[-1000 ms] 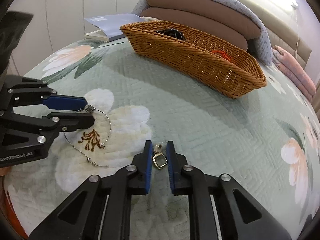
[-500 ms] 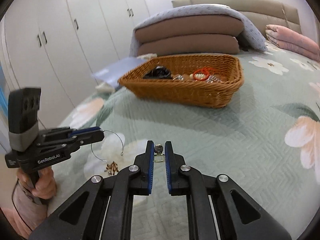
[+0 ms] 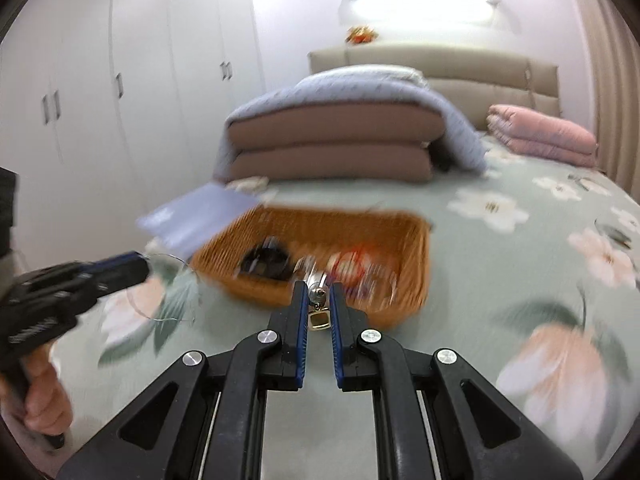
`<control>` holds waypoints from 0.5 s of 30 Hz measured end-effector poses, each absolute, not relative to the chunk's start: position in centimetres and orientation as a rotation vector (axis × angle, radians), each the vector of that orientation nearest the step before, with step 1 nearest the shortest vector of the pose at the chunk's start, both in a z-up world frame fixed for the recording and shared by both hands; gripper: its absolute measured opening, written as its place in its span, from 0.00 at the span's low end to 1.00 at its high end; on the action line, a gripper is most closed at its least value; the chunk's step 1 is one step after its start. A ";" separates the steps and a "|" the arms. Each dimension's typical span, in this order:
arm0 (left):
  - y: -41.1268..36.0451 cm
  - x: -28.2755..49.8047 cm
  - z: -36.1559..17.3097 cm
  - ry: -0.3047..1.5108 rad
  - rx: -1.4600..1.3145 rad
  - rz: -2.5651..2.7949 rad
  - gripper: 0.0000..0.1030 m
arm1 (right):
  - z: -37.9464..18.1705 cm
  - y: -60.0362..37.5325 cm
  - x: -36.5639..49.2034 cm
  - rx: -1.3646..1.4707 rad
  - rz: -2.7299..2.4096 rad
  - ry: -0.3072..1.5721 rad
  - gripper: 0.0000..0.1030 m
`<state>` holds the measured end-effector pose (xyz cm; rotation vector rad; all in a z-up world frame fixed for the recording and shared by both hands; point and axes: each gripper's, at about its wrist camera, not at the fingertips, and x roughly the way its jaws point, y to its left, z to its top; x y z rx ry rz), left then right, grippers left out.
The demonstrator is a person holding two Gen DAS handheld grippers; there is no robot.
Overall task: Organize jewelry
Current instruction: 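Carry the wire hoop with the left tool while the right tool carries the earring to the basket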
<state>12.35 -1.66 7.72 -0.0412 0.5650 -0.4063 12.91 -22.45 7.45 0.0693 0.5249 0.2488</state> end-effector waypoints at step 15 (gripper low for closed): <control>-6.7 28.5 4.0 0.617 -0.157 -0.464 0.11 | 2.6 -27.1 26.0 0.274 0.203 0.620 0.12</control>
